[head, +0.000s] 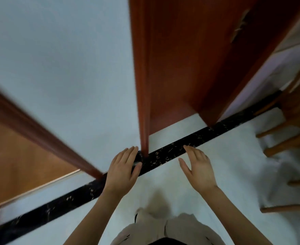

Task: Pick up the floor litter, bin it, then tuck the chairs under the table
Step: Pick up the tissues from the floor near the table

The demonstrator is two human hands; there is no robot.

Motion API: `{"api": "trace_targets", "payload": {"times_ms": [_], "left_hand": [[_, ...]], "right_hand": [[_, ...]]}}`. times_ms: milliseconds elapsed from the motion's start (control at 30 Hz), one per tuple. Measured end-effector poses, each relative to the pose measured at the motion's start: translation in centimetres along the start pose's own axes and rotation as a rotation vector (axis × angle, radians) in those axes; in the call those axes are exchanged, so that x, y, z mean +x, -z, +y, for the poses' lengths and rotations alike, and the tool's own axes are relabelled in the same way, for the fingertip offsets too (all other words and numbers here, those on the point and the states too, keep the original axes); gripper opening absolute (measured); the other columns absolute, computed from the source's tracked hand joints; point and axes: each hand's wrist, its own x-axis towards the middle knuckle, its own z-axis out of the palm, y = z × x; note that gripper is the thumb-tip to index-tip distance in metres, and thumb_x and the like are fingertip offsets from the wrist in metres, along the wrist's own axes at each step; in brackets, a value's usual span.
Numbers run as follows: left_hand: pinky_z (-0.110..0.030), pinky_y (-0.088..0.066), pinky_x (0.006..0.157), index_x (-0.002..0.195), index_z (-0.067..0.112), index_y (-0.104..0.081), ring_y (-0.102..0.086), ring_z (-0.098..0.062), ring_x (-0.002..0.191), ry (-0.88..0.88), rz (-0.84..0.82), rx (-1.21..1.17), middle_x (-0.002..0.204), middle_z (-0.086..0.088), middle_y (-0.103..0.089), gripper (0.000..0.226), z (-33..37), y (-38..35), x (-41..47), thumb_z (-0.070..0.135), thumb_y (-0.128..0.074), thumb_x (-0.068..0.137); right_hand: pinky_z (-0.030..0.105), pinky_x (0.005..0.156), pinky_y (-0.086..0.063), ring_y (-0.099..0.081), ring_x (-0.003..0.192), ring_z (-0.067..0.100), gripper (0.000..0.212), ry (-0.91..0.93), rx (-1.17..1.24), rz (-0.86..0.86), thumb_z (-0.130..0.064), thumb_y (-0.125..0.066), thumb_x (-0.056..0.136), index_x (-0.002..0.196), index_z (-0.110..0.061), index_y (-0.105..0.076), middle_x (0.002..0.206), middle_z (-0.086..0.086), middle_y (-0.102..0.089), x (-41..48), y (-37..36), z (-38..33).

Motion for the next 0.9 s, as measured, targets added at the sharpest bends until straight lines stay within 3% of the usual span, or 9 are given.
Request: {"api": "trace_targets", "payload": {"times_ms": [200, 333, 600, 900], "left_hand": [[-0.036, -0.036, 0.105, 0.139, 0.013, -0.046, -0.048, -0.023, 0.125, -0.299, -0.058, -0.006, 0.138, -0.004, -0.053, 0.063, 11.0, -2.1, 5.9, 0.051, -0.017, 0.099], [-0.032, -0.029, 0.106, 0.138, 0.010, -0.048, -0.048, -0.024, 0.124, -0.497, -0.128, -0.023, 0.136, -0.006, -0.054, 0.056, 21.5, -6.5, 7.3, 0.044, -0.029, 0.098], [-0.031, -0.031, 0.108, 0.139, 0.011, -0.047, -0.046, -0.021, 0.128, -0.898, -0.386, -0.077, 0.139, -0.004, -0.052, 0.058, 41.7, -17.6, 2.4, 0.046, -0.026, 0.098], [-0.030, -0.032, 0.105, 0.136, 0.014, -0.050, -0.049, -0.018, 0.126, -1.242, -0.608, -0.079, 0.137, 0.000, -0.054, 0.055, 56.1, -24.4, -4.6, 0.043, -0.028, 0.096]], "right_hand": [[0.039, 0.100, -0.043, -0.054, 0.120, 0.026, 0.057, -0.296, -0.069, 0.162, -0.050, -0.035, 0.098, 0.138, -0.014, -0.051, 0.134, 0.004, -0.059, -7.8, 7.2, 8.2], [0.039, 0.097, -0.046, -0.056, 0.118, 0.027, 0.056, -0.498, -0.136, 0.233, -0.049, -0.037, 0.097, 0.137, -0.012, -0.053, 0.131, 0.004, -0.061, -15.9, 11.7, 14.8], [0.039, 0.090, -0.051, -0.060, 0.112, 0.026, 0.056, -0.901, -0.197, 0.367, -0.048, -0.037, 0.096, 0.133, -0.011, -0.055, 0.126, 0.004, -0.064, -32.8, 17.7, 23.6], [0.040, 0.094, -0.049, -0.058, 0.116, 0.025, 0.060, -1.356, -0.181, 0.517, -0.052, -0.036, 0.093, 0.135, -0.013, -0.054, 0.128, 0.001, -0.062, -46.8, 19.1, 25.4]]}}
